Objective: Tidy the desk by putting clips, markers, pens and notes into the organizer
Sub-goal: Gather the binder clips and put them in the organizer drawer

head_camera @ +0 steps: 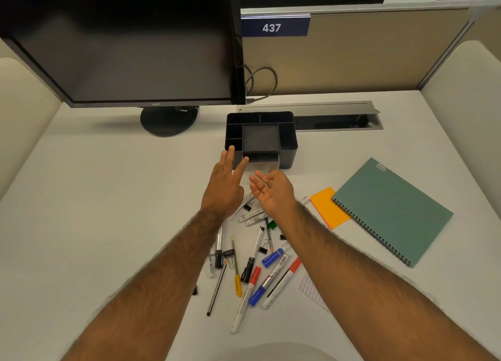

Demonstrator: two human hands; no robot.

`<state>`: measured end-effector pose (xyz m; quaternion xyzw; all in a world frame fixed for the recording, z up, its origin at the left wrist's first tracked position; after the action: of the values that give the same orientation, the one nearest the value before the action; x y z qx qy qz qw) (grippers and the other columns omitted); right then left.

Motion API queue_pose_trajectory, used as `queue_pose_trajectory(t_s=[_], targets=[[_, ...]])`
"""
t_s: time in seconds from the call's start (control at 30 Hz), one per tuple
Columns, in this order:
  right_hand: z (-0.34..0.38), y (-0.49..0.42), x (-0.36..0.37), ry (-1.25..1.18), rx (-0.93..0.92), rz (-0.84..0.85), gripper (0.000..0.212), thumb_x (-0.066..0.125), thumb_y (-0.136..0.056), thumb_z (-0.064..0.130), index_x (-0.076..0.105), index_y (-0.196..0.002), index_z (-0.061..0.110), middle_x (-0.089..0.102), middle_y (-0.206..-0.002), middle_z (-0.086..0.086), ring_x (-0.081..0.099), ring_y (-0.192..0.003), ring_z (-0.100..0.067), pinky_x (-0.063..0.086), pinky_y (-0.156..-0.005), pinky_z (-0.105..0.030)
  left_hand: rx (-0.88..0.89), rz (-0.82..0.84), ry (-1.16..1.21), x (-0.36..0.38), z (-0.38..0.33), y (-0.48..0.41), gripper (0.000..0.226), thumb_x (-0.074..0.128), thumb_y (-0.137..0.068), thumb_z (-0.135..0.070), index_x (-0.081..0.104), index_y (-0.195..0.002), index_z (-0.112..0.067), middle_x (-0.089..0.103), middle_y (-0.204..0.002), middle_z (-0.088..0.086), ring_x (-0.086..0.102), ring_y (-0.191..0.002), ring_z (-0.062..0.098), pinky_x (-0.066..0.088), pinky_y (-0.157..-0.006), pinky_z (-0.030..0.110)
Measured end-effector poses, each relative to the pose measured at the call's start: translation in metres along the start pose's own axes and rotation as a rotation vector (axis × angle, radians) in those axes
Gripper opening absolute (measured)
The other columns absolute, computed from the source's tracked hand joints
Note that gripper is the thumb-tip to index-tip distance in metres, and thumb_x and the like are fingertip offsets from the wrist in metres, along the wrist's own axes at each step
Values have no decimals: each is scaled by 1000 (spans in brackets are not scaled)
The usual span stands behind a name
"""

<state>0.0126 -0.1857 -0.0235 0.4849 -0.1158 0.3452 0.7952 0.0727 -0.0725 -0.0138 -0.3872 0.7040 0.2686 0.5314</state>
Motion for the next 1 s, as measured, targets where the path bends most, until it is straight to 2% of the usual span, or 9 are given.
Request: queue_pose_trajectory(t_s=[0.2, 0.33, 0.43, 0.5, 0.57, 0.63, 0.73, 0.87, 1.0], targets=[[3, 4, -18, 40, 49, 28, 44, 48, -89, 11, 51, -132, 3, 66, -117, -18, 66, -103, -33, 55, -89, -43, 15, 30, -43, 4, -6, 14, 79, 55, -91, -11, 15, -158, -26, -12, -166, 6, -10, -153, 26, 9, -124, 47], [5, 14, -31, 33, 79, 49, 31, 51, -93, 16, 57, -120, 2, 66, -117, -18, 67, -102, -33, 59, -73, -38, 36, 68, -96, 7, -6, 24, 80, 54, -94, -15, 8, -158, -28, -15, -165, 6, -13, -152, 27, 4, -124, 48], [15, 22, -47, 180, -29, -1, 21, 53, -98, 16, 57, -118, 11, 67, -112, -14, 69, -96, -29, 59, -71, -36, 16, 56, -90, 2, -5, 32, 81, 52, -95, -16, 2, -158, -27, -18, -165, 6, -16, -152, 26, 2, -124, 49], [26, 27, -64, 407, -168, -63, 21, 57, -94, 9, 63, -113, 14, 71, -101, -9, 72, -87, -24, 60, -68, -32, -32, 38, -48, -2, 0, 42, 81, 50, -96, -17, -2, -157, -28, -19, -165, 4, -17, -151, 24, 3, -124, 49], [38, 33, -85, 783, -356, -108, 22, 58, -90, 5, 67, -107, 16, 72, -92, -3, 72, -77, -18, 57, -61, -27, -50, 12, -12, -3, 10, 63, 76, 47, -99, -21, -2, -157, -28, -18, -165, 3, -16, -152, 22, 4, -124, 50], [42, 36, -101, 1248, -529, -120, 13, 60, -90, 14, 69, -98, 19, 71, -90, 2, 66, -76, -15, 51, -61, -24, -57, -18, 11, -1, 25, 94, 70, 42, -102, -28, 0, -158, -28, -14, -166, 1, -14, -152, 20, 5, -124, 49], [32, 42, -116, 1760, -542, -163, 16, 66, -89, 40, 66, -98, 27, 66, -94, 7, 59, -81, -8, 47, -68, -25, -206, -53, 31, 7, 62, 149, 61, 27, -103, -42, 5, -158, -27, -12, -166, 0, -13, -152, 17, 2, -124, 44], [12, 48, -108, 1979, -631, -125, 33, 65, -85, 51, 63, -107, 26, 63, -102, 7, 55, -85, -9, 42, -68, -26, -484, -59, 7, 13, 122, 203, 72, 14, -97, -52, 32, -152, -10, 16, -164, 16, 11, -151, 34, 14, -121, 52], [-1, 47, -97, 2174, -679, -106, 34, 60, -89, 49, 60, -110, 23, 62, -106, 1, 53, -92, -15, 44, -76, -30, -523, -24, -16, 15, 142, 222, 83, 8, -92, -60, 28, -154, -9, 15, -164, 15, 12, -151, 34, 10, -123, 49]])
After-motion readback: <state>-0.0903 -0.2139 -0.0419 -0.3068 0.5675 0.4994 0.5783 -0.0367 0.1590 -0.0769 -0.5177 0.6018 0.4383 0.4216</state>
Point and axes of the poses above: each hand's wrist, its own y-axis away from the middle knuckle, its own x-axis out of the palm, z = x × y, the point moved 4 cm from there along -y, towards the middle knuckle
